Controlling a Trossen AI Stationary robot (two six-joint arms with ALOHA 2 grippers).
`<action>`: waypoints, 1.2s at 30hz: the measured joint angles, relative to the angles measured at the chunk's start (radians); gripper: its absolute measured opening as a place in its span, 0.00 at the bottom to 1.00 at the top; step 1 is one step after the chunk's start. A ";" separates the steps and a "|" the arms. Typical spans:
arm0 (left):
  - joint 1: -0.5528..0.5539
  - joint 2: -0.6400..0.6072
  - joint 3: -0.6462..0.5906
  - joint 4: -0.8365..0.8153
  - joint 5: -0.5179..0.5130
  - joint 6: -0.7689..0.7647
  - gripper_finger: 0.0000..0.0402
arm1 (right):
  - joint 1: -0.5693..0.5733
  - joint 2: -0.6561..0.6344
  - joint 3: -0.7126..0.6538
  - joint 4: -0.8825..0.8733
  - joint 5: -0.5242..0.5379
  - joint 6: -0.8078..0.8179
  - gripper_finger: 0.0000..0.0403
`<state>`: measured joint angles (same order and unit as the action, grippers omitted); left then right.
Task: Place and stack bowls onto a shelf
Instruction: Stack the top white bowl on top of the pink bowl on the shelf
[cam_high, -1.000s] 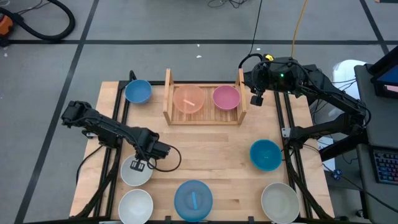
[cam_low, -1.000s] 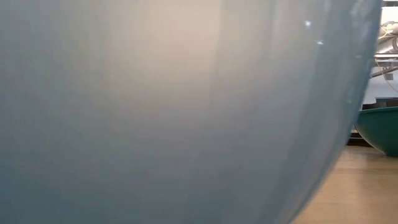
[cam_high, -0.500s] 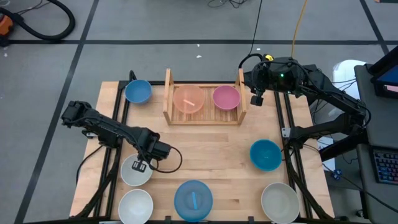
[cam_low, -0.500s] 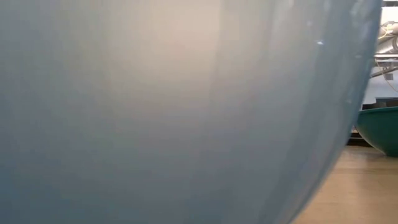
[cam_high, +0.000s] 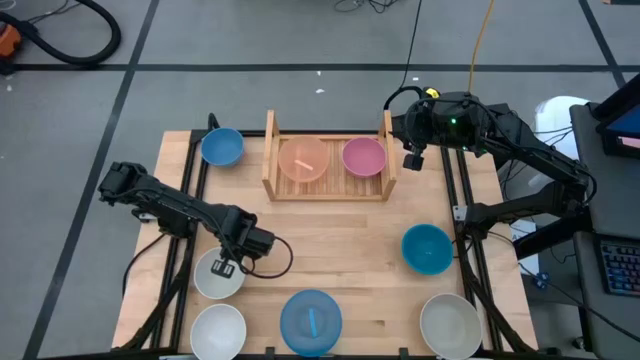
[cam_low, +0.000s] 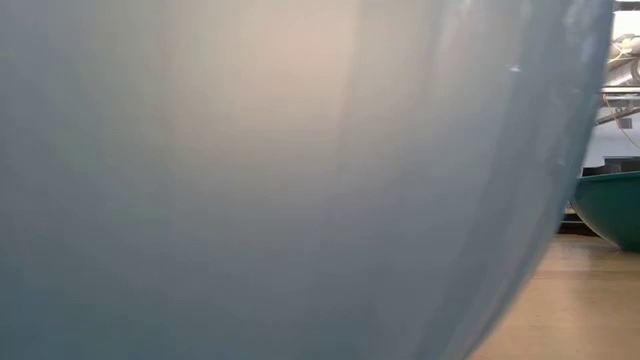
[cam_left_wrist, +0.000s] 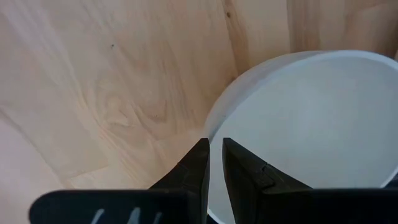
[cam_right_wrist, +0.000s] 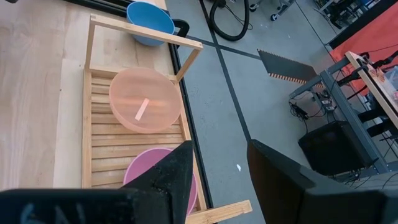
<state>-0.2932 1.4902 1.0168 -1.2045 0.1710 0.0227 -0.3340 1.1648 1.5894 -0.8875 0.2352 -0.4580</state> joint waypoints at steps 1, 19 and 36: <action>0.000 0.000 0.000 0.000 0.001 0.004 0.12 | 0.000 0.000 0.000 0.000 0.000 0.000 0.36; 0.000 0.000 -0.076 0.007 -0.013 0.020 0.12 | 0.000 0.000 0.000 0.000 0.000 -0.008 0.36; 0.025 0.000 -0.156 0.034 0.018 -0.080 0.02 | 0.000 0.000 0.000 0.000 0.000 -0.003 0.36</action>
<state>-0.2686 1.4902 0.8608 -1.1706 0.1894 -0.0571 -0.3341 1.1648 1.5898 -0.8875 0.2354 -0.4610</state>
